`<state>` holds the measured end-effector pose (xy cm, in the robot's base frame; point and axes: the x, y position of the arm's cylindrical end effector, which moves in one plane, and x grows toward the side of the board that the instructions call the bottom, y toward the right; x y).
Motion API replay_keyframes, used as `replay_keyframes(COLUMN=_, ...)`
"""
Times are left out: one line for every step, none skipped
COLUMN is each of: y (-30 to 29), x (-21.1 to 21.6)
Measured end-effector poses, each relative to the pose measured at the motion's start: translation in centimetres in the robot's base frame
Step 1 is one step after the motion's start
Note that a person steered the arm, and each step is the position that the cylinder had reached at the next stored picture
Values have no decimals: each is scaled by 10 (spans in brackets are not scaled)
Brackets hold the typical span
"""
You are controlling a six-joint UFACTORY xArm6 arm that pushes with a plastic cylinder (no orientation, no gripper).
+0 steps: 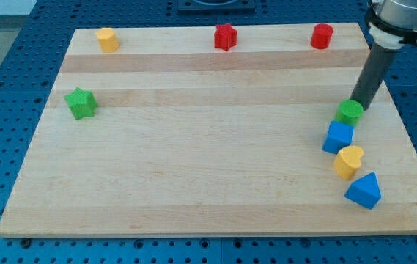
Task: Place the green circle above the blue cube
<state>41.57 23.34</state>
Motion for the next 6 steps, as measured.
replay_keyframes(y=18, x=1)
replay_keyframes(y=32, x=10)
replay_keyframes(y=33, x=17)
replay_keyframes(y=23, x=17)
replay_keyframes(y=5, x=17)
replay_keyframes(y=-10, x=17)
